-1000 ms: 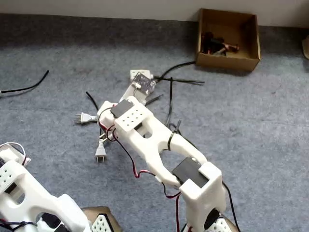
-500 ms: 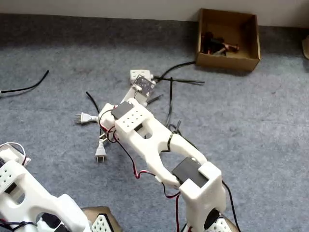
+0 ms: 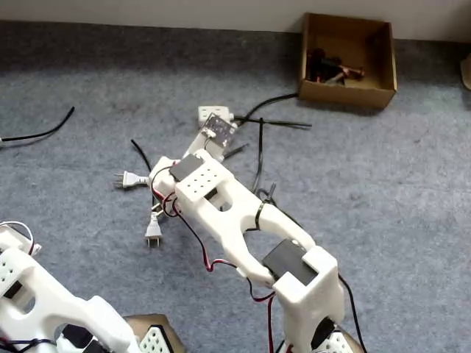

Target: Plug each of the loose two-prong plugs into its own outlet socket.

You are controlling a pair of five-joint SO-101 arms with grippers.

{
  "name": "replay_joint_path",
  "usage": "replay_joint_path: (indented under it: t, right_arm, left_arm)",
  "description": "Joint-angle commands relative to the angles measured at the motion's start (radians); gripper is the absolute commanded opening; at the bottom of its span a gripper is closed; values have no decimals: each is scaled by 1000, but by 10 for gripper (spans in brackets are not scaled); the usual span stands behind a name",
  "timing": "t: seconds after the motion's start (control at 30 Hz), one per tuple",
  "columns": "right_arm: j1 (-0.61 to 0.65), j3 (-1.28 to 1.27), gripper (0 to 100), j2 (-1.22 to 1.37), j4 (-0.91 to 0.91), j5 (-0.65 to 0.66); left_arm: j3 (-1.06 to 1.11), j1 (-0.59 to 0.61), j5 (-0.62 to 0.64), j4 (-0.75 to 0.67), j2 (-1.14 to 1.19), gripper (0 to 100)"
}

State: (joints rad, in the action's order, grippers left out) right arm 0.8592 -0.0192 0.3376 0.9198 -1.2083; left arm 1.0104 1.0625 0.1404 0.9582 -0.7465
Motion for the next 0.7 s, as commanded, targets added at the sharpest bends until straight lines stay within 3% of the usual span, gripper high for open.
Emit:
replay_joint_path:
  t: [0.0,0.37,0.67]
  right_arm:
    - [4,-35,108,-16,-73,-8]
    - [4,-61,108,-13,-110,-8]
    - [8,-53,108,131,-104,-49]
  left_arm:
    - [-4,4,8,-14,-24,7]
    - [-4,4,8,-12,-24,7]
    - [-4,2,8,-12,-24,7]
